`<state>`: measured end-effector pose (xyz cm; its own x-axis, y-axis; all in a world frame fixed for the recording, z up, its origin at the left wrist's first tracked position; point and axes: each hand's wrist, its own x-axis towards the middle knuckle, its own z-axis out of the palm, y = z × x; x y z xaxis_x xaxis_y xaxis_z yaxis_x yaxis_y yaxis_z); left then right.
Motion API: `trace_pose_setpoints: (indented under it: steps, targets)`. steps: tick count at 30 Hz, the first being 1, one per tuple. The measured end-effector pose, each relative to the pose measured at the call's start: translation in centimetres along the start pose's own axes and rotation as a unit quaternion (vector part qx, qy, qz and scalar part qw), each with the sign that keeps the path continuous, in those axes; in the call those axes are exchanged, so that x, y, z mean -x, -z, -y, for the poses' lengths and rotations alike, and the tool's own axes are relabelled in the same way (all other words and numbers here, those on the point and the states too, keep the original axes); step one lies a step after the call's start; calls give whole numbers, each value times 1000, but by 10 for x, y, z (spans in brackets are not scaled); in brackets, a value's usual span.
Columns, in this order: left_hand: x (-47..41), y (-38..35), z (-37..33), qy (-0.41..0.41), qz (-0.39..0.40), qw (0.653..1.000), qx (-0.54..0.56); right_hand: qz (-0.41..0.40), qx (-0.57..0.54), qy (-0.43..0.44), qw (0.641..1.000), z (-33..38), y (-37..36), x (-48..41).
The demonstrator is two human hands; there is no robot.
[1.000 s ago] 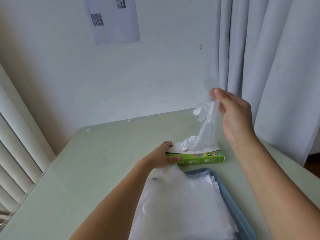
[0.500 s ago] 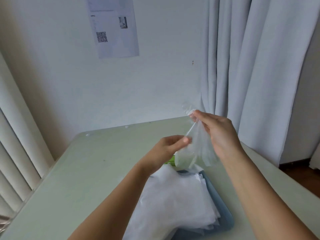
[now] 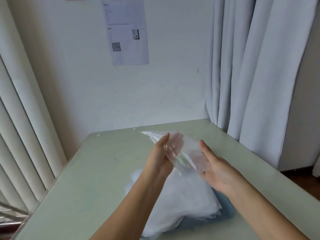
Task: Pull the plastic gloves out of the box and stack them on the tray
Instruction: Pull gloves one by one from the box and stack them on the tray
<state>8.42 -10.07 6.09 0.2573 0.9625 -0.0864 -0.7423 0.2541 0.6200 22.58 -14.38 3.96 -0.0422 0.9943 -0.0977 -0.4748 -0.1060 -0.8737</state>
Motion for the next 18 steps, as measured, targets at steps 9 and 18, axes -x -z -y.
trace_pose_setpoints:
  steps: [9,18]
  targets:
    - [39,35,-37,-42,55,994,89,96,61,-14,993,4,-15,-4]
    - [65,101,-46,158,-4,979,-126,176,368,-202,891,13,15,-19]
